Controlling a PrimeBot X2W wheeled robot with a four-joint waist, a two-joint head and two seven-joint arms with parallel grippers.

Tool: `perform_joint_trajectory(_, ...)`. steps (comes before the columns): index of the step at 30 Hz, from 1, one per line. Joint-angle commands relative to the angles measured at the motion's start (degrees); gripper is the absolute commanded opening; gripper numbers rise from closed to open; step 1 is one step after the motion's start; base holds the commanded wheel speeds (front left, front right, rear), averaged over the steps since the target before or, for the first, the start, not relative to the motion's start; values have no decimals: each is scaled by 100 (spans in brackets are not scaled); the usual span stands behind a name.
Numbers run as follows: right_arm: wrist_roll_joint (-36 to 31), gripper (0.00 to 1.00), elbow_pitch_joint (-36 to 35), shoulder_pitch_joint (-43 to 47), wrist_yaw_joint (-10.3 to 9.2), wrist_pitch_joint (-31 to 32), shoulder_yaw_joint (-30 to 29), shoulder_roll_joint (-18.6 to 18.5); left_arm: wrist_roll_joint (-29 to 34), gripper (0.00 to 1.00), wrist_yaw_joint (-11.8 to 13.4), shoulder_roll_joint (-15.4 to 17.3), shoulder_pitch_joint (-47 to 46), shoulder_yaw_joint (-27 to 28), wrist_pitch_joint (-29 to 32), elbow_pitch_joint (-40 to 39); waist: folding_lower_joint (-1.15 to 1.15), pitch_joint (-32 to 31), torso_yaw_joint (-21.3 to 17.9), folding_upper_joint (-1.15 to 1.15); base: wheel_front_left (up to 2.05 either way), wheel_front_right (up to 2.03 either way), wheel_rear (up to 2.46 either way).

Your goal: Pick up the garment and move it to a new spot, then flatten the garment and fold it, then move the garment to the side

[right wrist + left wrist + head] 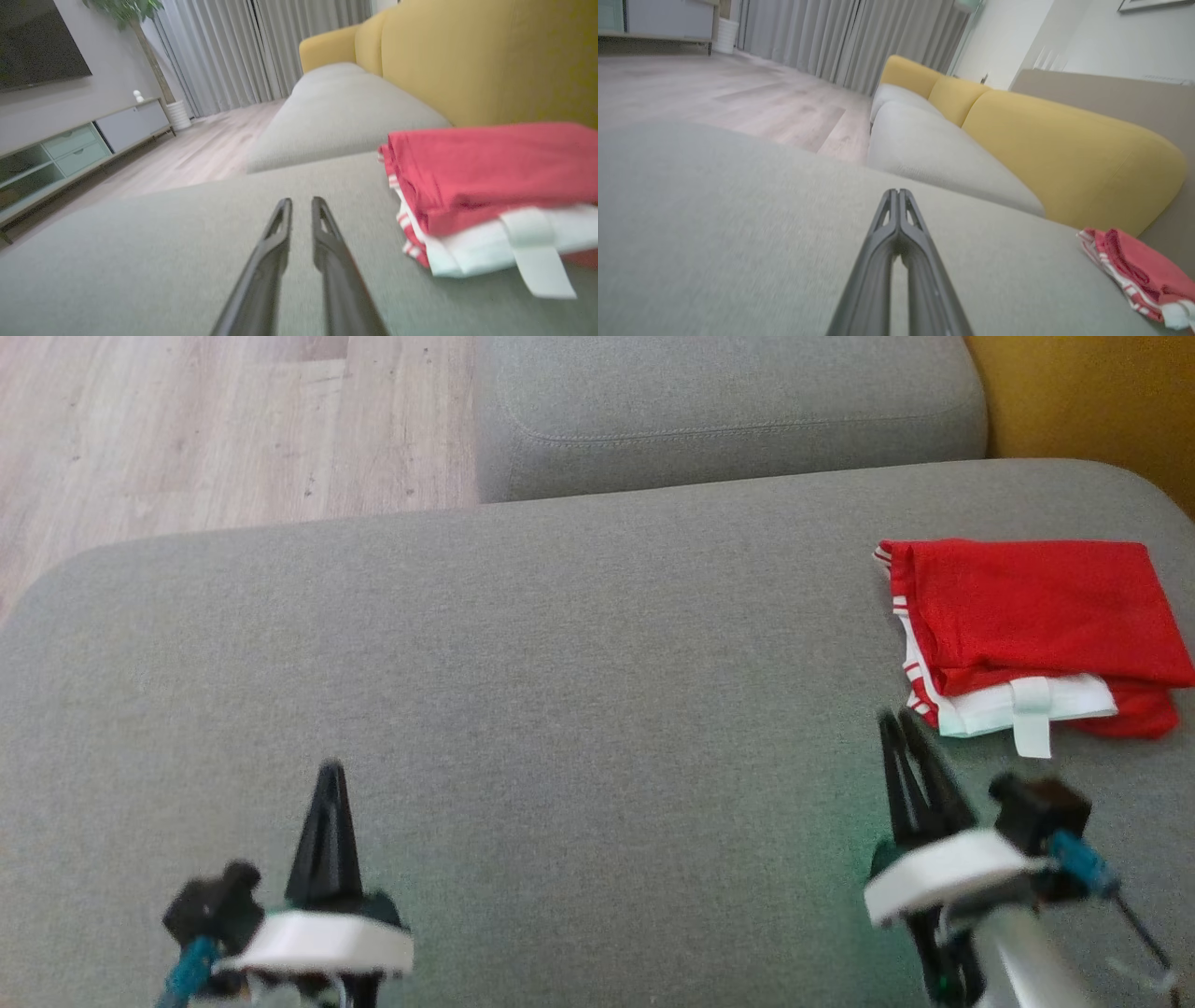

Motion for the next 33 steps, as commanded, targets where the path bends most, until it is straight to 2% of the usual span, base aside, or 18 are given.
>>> perform_joint_trajectory(1,34,0,97,85,0,9,-1,0,-30,0,0,-2,64,3,11,96,0,0,0,0,0,0,0)
perform_joint_trajectory(33,2026,0,-206,155,-1,529,-336,-2,-1743,0,-25,11,16,340,552,-42,0,8,13,0,0,0,0)
